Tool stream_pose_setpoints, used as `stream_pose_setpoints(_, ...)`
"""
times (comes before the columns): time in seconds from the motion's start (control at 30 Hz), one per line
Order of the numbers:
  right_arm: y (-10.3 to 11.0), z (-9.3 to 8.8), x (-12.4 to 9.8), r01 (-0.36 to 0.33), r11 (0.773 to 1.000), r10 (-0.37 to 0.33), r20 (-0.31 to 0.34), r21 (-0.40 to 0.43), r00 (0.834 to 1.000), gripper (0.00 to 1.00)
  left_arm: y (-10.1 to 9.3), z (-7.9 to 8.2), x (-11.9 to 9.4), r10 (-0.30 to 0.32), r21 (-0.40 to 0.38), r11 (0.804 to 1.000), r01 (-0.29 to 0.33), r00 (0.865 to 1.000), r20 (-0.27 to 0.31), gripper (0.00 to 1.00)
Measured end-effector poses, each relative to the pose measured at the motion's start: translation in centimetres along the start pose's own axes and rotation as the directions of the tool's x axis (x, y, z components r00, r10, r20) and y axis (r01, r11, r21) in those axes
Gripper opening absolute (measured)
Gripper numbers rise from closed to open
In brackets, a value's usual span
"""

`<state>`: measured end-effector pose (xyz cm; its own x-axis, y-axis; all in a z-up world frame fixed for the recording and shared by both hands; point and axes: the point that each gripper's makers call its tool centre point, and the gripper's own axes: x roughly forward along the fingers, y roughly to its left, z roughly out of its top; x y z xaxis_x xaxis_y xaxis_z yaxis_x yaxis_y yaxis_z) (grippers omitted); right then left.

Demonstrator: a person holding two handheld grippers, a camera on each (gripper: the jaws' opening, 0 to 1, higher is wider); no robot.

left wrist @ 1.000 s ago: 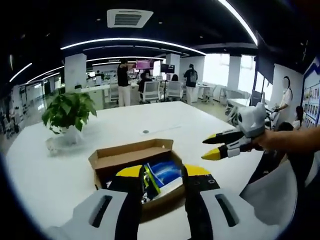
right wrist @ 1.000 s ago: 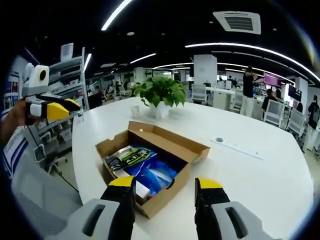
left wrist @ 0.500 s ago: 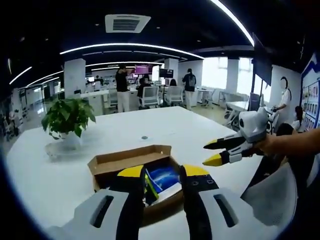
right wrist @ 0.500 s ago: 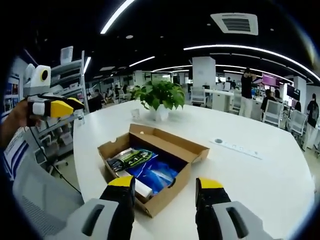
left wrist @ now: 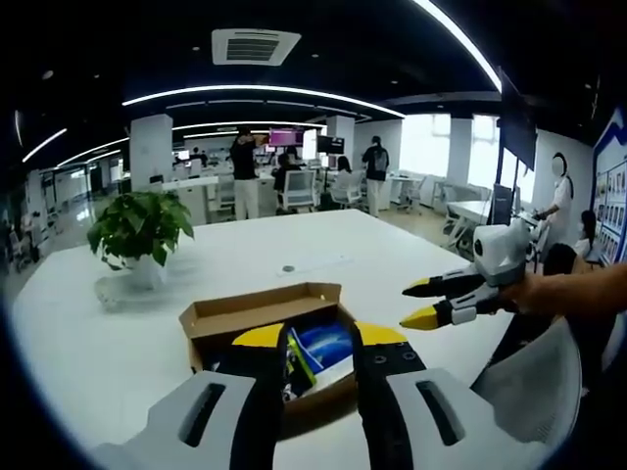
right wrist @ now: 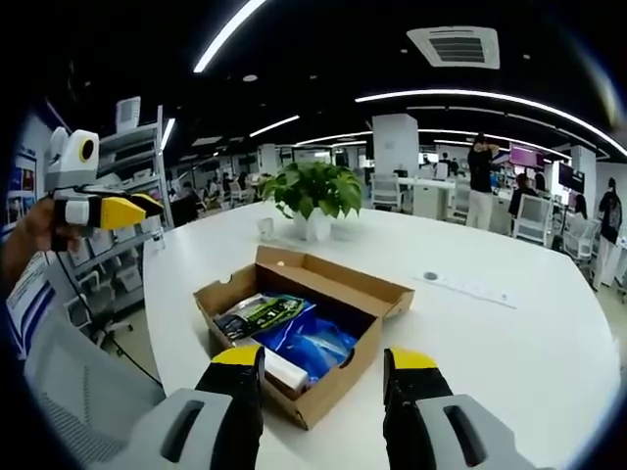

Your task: Operate the shoe box by opening the lid, removing the specified soft item, and placing it in the target area until the item is outside and the box remains undamaged.

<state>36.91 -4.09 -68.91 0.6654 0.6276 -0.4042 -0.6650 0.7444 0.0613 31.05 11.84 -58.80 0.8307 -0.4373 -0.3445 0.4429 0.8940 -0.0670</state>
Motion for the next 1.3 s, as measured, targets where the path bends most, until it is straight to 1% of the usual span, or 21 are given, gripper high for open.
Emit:
stream_pose_setpoints(0.23, 0.9, -1.9, 0.4, 0.017, 0.999, -0.017, 0.005, 0.029, 1.000, 0.45, 0.2, -0.3, -0.4, 0.000, -0.002, 1.000, 0.000, 1.000, -0.014, 0.26)
stream_pose_setpoints(0.3, 1.0, -2.2, 0.3, 0.025, 0.999, -0.026, 0.011, 0.043, 1.000, 0.45, 0.3, -0.5, -0.5, -0.002, -0.004, 1.000, 0.001, 1.000, -0.028, 0.26)
stream_pose_setpoints(0.33, 1.0, -2.4, 0.3, 0.028, 0.999, -0.029, 0.011, 0.046, 1.000, 0.45, 0.4, -0.9, -0.7, 0.004, 0.009, 1.000, -0.003, 0.997, -0.072, 0.26)
stream_pose_setpoints(0.37, 1.1, -2.7, 0.2, 0.032, 0.998, -0.033, 0.010, 0.051, 0.999, 0.45, 1.1, -2.0, -1.6, 0.039, 0.046, 0.998, -0.031, 0.978, -0.203, 0.27)
stream_pose_setpoints(0.4, 1.3, -2.9, 0.0, 0.035, 0.998, -0.036, 0.010, 0.050, 0.999, 0.45, 1.5, -1.7, -1.8, 0.055, 0.082, 0.996, -0.037, 0.973, -0.224, 0.26)
stream_pose_setpoints(0.43, 1.4, -3.1, -0.1, 0.036, 0.998, -0.036, 0.008, 0.048, 0.999, 0.45, 1.7, 0.2, -1.7, 0.045, 0.105, 0.994, -0.029, 0.987, -0.153, 0.26)
stream_pose_setpoints(0.5, 1.6, -3.2, -0.1, 0.028, 0.999, -0.028, -0.002, 0.039, 1.000, 0.45, 1.8, 2.0, -1.9, 0.024, 0.023, 0.999, -0.022, 0.995, -0.099, 0.27)
stream_pose_setpoints(0.53, 1.6, -3.1, -0.1, 0.028, 0.999, -0.028, -0.003, 0.035, 1.000, 0.45, 2.1, 2.5, -2.2, 0.021, 0.015, 1.000, -0.020, 0.995, -0.095, 0.28)
stream_pose_setpoints(0.6, 1.6, -2.4, -0.3, 0.027, 0.999, -0.027, 0.007, 0.027, 1.000, 0.45, 2.7, 3.1, -2.4, 0.035, 0.028, 0.999, -0.033, 0.996, -0.078, 0.28)
stream_pose_setpoints(0.77, 1.2, -0.9, -0.5, 0.028, 1.000, -0.028, 0.015, -0.005, 0.999, 0.46, 2.8, 2.8, -2.4, 0.030, 0.042, 0.999, -0.026, 0.995, -0.098, 0.30)
stream_pose_setpoints(0.83, 1.1, -0.5, -0.5, 0.026, 1.000, -0.026, 0.012, -0.010, 1.000, 0.46, 2.7, 2.7, -2.4, 0.024, 0.050, 0.999, -0.018, 0.994, -0.110, 0.31)
stream_pose_setpoints(0.93, 0.9, 0.0, -0.6, 0.026, 0.999, -0.025, 0.009, -0.021, 1.000, 0.46, 2.4, 2.8, -2.6, 0.013, 0.043, 0.999, -0.008, 0.994, -0.108, 0.33)
stream_pose_setpoints(1.13, 0.7, 0.4, 0.0, 0.006, 0.999, -0.006, -0.005, -0.040, 1.000, 0.46, 2.6, 3.0, -2.9, 0.012, 0.039, 0.999, -0.008, 0.994, -0.107, 0.36)
stream_pose_setpoints(1.3, 1.4, 0.7, 1.3, -0.032, 0.999, 0.032, -0.016, -0.037, 0.999, 0.45, 3.3, 2.8, -3.1, 0.027, 0.044, 0.999, -0.022, 0.994, -0.110, 0.38)
